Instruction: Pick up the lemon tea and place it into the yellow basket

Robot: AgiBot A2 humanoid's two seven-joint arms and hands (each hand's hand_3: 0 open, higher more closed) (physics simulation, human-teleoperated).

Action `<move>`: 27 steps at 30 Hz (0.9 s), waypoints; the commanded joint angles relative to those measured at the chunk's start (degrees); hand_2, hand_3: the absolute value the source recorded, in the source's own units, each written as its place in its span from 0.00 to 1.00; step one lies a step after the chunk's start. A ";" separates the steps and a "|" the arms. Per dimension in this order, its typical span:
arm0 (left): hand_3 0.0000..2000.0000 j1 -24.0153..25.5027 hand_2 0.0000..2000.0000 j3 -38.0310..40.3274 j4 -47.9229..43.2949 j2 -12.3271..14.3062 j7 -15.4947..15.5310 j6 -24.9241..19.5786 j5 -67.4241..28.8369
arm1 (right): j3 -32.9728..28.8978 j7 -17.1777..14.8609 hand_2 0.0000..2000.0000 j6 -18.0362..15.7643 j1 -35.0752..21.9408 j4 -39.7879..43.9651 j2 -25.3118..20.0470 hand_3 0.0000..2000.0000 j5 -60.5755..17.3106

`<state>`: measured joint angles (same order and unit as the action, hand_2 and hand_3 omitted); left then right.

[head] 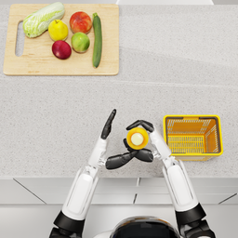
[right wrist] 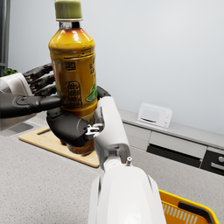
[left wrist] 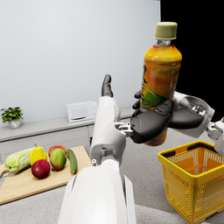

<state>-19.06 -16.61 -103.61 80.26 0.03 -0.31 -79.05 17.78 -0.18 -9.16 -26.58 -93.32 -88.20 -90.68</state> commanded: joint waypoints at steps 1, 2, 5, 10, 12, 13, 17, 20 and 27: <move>0.00 4.32 0.00 16.85 -6.09 -0.34 -0.01 0.09 0.01 | -13.06 0.02 1.00 0.44 -2.52 -2.87 -0.58 1.00 0.01; 0.00 4.01 0.00 20.93 -6.11 0.09 -0.02 0.15 0.02 | -16.42 0.06 1.00 0.79 -2.18 -2.94 -0.35 1.00 0.02; 0.00 2.65 0.00 27.25 -3.50 -0.33 -0.03 0.25 0.04 | -24.43 0.10 1.00 0.29 -0.49 -1.49 -0.22 1.00 0.05; 0.00 3.20 0.00 27.45 -0.76 -0.10 -0.03 0.30 0.06 | -28.58 -12.11 1.00 -1.39 1.69 1.00 -0.26 1.00 0.08; 0.00 3.75 0.00 27.28 -0.50 0.09 -0.03 0.31 0.06 | -28.48 -15.88 1.00 -2.34 4.28 1.71 -0.70 1.00 0.08; 0.00 4.19 0.00 26.87 -0.38 0.22 -0.03 0.31 0.06 | -28.65 -17.00 1.00 -2.61 5.54 2.58 -0.91 1.00 0.08; 0.00 4.43 0.00 26.55 0.52 0.38 -0.03 0.31 0.06 | -28.00 -19.17 0.00 -0.09 5.70 3.63 -0.72 0.67 0.09; 0.00 2.12 0.00 25.48 1.97 -0.05 -0.03 0.31 0.06 | -24.02 -13.92 0.00 5.76 5.18 -0.31 -0.58 0.18 0.11; 0.00 -9.31 0.00 28.62 4.84 -5.01 -0.03 0.31 0.05 | -28.12 -1.19 0.00 8.83 -1.75 -7.17 2.20 0.00 0.10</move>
<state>-24.65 10.41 -99.94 76.39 0.00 0.00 -79.01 -8.44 -0.98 -0.24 -26.11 -99.57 -86.63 -90.58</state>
